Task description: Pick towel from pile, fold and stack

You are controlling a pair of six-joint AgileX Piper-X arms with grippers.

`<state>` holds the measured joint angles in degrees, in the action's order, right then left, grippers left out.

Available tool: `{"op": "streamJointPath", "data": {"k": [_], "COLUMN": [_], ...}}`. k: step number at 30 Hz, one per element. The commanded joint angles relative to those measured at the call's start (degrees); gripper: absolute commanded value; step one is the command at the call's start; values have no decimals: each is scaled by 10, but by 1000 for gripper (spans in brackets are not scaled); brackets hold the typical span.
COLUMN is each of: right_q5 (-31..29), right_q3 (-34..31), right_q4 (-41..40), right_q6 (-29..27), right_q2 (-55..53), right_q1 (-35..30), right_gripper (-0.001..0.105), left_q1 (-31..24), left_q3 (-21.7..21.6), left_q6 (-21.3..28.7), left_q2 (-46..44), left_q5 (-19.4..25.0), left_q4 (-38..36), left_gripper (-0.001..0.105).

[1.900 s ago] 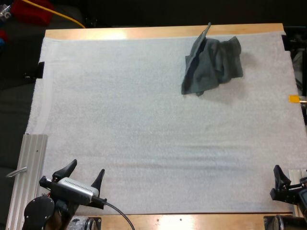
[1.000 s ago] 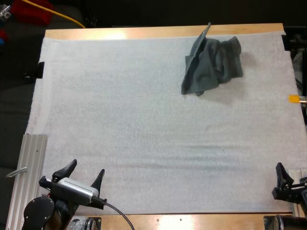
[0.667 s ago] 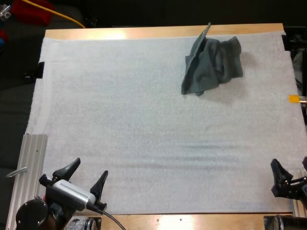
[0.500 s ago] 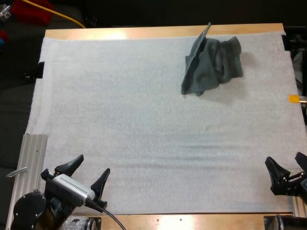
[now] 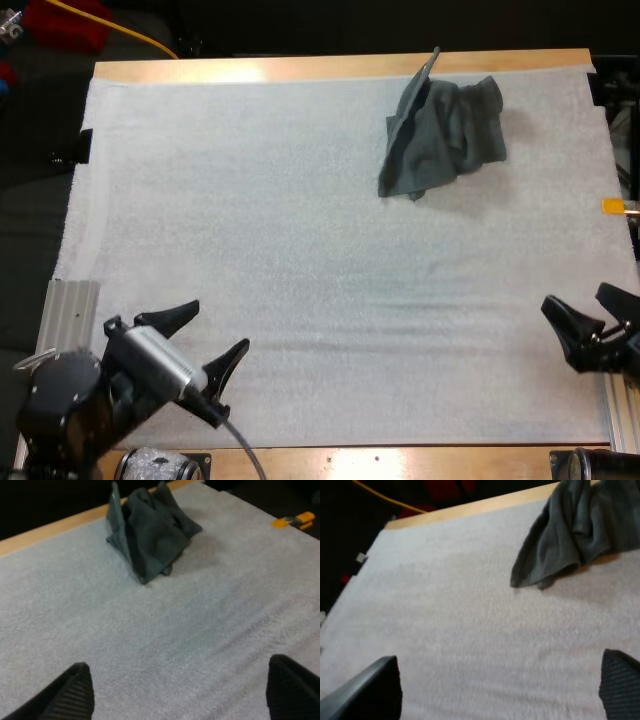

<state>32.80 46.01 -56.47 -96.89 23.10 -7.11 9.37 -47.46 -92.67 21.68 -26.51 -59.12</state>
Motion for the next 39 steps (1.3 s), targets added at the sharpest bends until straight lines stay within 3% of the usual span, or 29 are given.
{"op": "streamJointPath", "data": {"k": [1,14,28,39], "right_q5": [9,9,-109,-158], "right_q3": [6,6,6,6], "right_q4": [24,144,331,461], "right_q6": [12,89,226,360], "right_q2": [12,118,320,473], "right_q1": [0,25,210,234], "right_gripper": [78,78,78,78], "left_q1": [3,54,82,82], "left_q3": [-10,-32,-35,-35], "left_q6": [3,2,2,2], "left_q2": [10,80,138,138], "left_q5": [-8,-5,-3,-3], "left_q4": [12,55,72,72], "left_gripper": [69,69,69,69]}}
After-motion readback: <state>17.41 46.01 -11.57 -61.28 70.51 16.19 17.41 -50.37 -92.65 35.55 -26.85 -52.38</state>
